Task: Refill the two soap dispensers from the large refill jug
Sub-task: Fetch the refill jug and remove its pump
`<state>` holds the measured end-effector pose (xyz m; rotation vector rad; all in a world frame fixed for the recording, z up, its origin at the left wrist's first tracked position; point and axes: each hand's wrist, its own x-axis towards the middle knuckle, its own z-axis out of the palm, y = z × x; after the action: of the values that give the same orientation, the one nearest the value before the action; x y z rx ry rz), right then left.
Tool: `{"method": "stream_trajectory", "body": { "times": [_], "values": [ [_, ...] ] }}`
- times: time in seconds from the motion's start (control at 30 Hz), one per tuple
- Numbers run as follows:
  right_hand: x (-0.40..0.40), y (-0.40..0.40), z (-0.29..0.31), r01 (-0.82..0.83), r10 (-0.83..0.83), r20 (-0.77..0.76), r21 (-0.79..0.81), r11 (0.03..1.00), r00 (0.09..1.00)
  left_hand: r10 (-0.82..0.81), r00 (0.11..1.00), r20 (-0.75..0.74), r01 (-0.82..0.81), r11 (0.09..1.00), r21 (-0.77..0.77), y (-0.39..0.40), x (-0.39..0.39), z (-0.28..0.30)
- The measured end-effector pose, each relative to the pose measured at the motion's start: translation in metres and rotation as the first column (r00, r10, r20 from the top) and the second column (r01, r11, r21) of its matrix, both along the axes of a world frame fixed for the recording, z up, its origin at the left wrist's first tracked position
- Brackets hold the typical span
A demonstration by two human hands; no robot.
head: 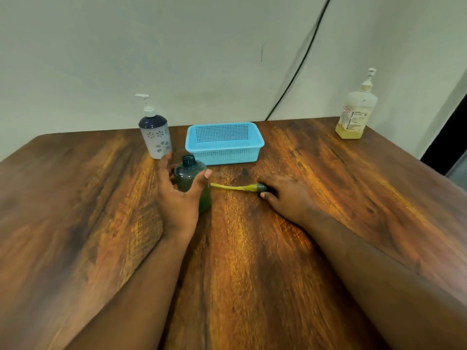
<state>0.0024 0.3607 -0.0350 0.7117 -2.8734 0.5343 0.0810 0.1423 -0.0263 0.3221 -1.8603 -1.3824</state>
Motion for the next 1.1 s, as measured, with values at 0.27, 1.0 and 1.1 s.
{"method": "stream_trajectory", "body": {
  "times": [0.27,1.0,1.1],
  "values": [
    [0.049,-0.045,-0.001,0.101,-0.103,-0.042,-0.059,0.993,0.994,-0.027,0.995,0.099,0.037,0.994,-0.099,-0.009,-0.002,-0.012],
    [0.063,0.059,0.026,0.414,-0.421,0.090,0.080,0.907,0.903,-0.166,0.921,0.352,0.383,0.554,-0.740,0.104,-0.026,0.039],
    [0.051,0.092,0.032,0.429,-0.446,0.149,0.133,0.893,0.882,-0.131,0.814,0.566,0.562,0.424,-0.710,0.128,-0.068,0.040]
  ]
}}
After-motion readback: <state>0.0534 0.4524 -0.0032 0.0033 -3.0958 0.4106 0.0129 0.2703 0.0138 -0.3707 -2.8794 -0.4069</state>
